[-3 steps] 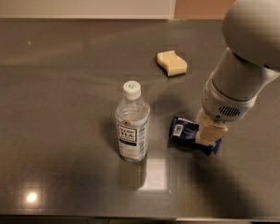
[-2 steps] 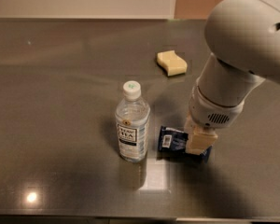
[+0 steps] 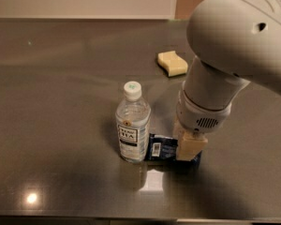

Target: Move rxbar blueberry near blue plastic bottle

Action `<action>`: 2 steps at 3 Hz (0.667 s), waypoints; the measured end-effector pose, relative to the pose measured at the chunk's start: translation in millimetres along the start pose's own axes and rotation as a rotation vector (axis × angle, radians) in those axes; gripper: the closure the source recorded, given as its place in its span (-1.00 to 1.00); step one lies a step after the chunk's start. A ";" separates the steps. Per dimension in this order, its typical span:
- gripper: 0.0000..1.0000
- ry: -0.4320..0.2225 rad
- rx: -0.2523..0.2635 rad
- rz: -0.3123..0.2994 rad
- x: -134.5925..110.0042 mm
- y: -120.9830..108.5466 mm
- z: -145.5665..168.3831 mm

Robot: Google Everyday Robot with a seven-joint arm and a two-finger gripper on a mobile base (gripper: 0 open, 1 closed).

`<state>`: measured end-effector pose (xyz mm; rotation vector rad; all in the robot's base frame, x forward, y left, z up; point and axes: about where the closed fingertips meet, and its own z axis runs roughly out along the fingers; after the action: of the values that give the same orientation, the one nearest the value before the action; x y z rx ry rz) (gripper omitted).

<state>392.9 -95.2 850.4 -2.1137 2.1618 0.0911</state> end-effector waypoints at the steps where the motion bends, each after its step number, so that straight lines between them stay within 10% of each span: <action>1: 0.17 0.002 0.001 -0.012 0.2 -2.7 -0.2; 2: -0.28 0.002 0.007 -0.013 -0.4 -2.3 -1.8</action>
Offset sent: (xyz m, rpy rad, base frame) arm 0.0024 -0.0002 0.0003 -0.0024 -0.0024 0.0110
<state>395.1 -95.1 852.3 -2.1244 2.1464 0.0801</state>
